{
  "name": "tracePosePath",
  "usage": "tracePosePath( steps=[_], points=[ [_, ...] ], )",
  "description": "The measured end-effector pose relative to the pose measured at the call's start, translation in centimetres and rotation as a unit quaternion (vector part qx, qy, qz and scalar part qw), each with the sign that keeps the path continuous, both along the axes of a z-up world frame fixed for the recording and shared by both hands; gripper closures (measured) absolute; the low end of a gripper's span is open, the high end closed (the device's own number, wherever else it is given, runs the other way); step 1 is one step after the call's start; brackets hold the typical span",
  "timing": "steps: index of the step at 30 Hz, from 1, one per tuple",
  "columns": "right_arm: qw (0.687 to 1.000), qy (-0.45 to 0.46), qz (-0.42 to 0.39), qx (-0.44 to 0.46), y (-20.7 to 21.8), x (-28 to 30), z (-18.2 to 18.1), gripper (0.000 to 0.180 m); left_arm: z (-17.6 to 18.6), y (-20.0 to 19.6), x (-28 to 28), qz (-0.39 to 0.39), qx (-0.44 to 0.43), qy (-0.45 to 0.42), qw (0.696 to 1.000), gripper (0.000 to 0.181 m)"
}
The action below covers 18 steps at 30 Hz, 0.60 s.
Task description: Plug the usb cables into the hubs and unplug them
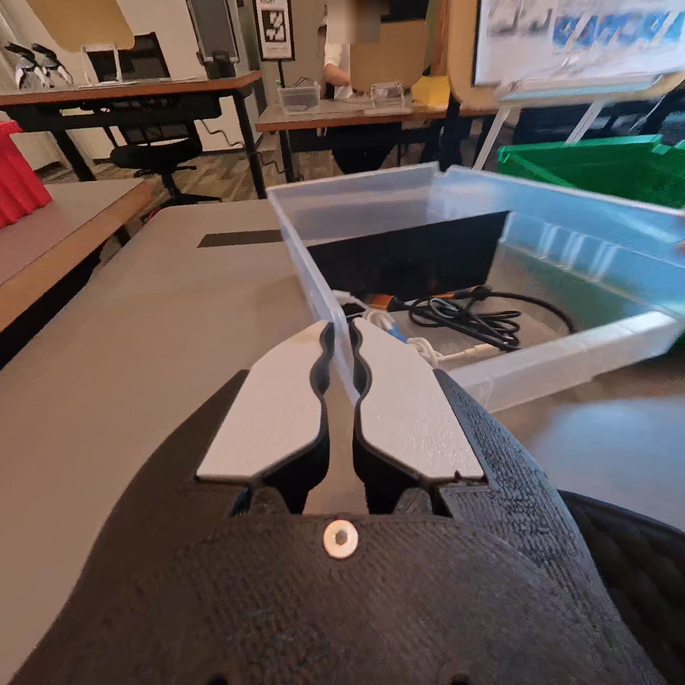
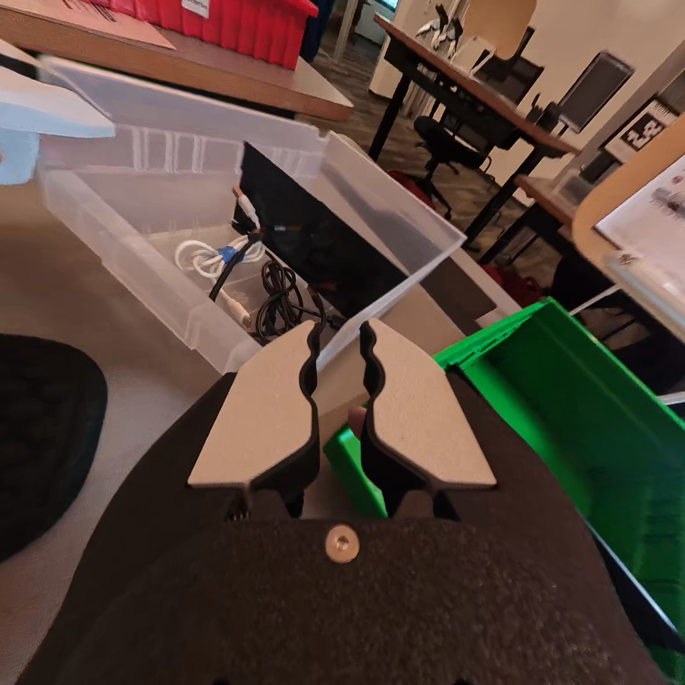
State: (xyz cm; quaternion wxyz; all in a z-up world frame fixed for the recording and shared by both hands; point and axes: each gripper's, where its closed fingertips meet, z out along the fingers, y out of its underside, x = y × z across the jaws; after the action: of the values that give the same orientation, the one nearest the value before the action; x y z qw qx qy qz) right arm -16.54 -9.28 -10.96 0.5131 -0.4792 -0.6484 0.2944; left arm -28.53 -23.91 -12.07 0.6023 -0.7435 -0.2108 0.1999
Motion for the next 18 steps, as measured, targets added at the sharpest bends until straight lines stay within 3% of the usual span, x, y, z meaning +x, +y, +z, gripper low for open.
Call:
tracePosePath(
  steps=[3, 5, 7, 9, 11, 14, 18],
  points=[
    [0.999, 0.018, 0.032, 0.001, 0.5, 3.4, 2.4, 0.158, -2.5, 1.1, -0.5, 0.006, -0.077, 0.007, 0.997, 0.174],
    [0.998, -0.028, 0.047, -0.011, 2.2, 5.6, 2.1, 0.152, -2.7, 1.9, 0.1, -0.026, -0.079, 0.006, 0.997, 0.172],
    [0.992, -0.114, 0.052, -0.003, 4.6, 7.6, 0.1, 0.136, -1.6, 1.7, 0.1, -0.029, -0.079, 0.014, 0.996, 0.153],
    [0.975, -0.212, 0.061, 0.031, 6.5, 9.7, -2.7, 0.127, 1.0, 1.1, 0.4, -0.026, -0.099, 0.078, 0.992, 0.145],
    [0.953, -0.281, 0.068, 0.088, 8.0, 10.8, -5.0, 0.124, 1.8, 2.7, 2.7, -0.092, -0.166, 0.121, 0.974, 0.138],
    [0.921, -0.347, 0.092, 0.15, 9.0, 10.0, -7.8, 0.122, -2.1, 6.3, 7.5, -0.25, -0.323, 0.113, 0.906, 0.136],
    [0.897, -0.404, 0.122, 0.128, 9.0, 9.5, -10.2, 0.144, -7.7, 8.4, 8.7, -0.345, -0.488, 0.113, 0.794, 0.134]
  ],
)
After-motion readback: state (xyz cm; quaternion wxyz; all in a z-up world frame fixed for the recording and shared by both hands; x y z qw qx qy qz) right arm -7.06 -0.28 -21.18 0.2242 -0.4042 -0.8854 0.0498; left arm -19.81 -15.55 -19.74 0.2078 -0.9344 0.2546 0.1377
